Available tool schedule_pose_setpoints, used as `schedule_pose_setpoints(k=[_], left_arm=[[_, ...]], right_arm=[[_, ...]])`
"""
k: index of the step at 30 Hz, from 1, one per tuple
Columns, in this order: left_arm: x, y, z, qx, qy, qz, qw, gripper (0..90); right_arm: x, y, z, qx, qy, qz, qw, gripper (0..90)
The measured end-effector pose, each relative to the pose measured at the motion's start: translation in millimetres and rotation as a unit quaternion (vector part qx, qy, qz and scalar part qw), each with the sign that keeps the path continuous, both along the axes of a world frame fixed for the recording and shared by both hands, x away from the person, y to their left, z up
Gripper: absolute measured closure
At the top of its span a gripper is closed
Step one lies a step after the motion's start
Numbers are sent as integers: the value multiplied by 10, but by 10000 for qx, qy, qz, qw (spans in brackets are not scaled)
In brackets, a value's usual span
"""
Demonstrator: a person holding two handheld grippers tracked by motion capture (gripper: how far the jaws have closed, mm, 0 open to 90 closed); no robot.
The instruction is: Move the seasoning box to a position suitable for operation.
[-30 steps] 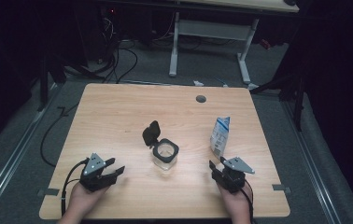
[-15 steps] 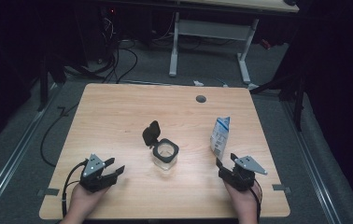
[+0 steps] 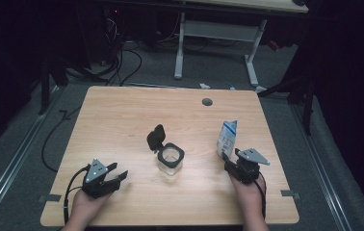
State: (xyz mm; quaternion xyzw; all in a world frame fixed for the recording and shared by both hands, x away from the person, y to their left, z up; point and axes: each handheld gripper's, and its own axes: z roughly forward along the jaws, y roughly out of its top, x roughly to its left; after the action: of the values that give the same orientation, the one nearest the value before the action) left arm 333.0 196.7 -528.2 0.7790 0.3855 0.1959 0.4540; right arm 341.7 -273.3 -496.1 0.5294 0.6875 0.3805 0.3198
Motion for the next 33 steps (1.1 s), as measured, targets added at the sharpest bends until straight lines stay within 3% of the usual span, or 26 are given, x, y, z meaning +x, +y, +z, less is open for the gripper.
schedule_pose_setpoints(k=[3,7,11,14,16,23,26,33], left_arm=[[6,-5,0,14,-17,-22,10000,453],[-9,-6,2,22,-36,-40,10000,450],[-18,-2,5,9,-42,-45,10000,450],[-21,0,9,9,-63,-47,10000,450],[-19,-3,11,4,-67,-44,10000,450],[-10,-31,4,39,-69,-75,9999,446],[-10,-36,1,58,-65,-90,9999,445],[-11,-24,6,32,-77,-67,9999,443]], right_arm=[[46,1,13,-65,-38,-47,10000,490],[76,19,38,-157,-161,-101,9997,597],[87,15,40,-84,-188,-104,9997,629],[94,11,34,-67,-169,-126,9998,594],[128,-5,13,72,-80,-163,9998,561],[153,-21,13,252,-97,-213,9994,581],[141,-20,36,240,-199,-221,9993,581],[174,-21,35,194,-111,-182,9996,598]])
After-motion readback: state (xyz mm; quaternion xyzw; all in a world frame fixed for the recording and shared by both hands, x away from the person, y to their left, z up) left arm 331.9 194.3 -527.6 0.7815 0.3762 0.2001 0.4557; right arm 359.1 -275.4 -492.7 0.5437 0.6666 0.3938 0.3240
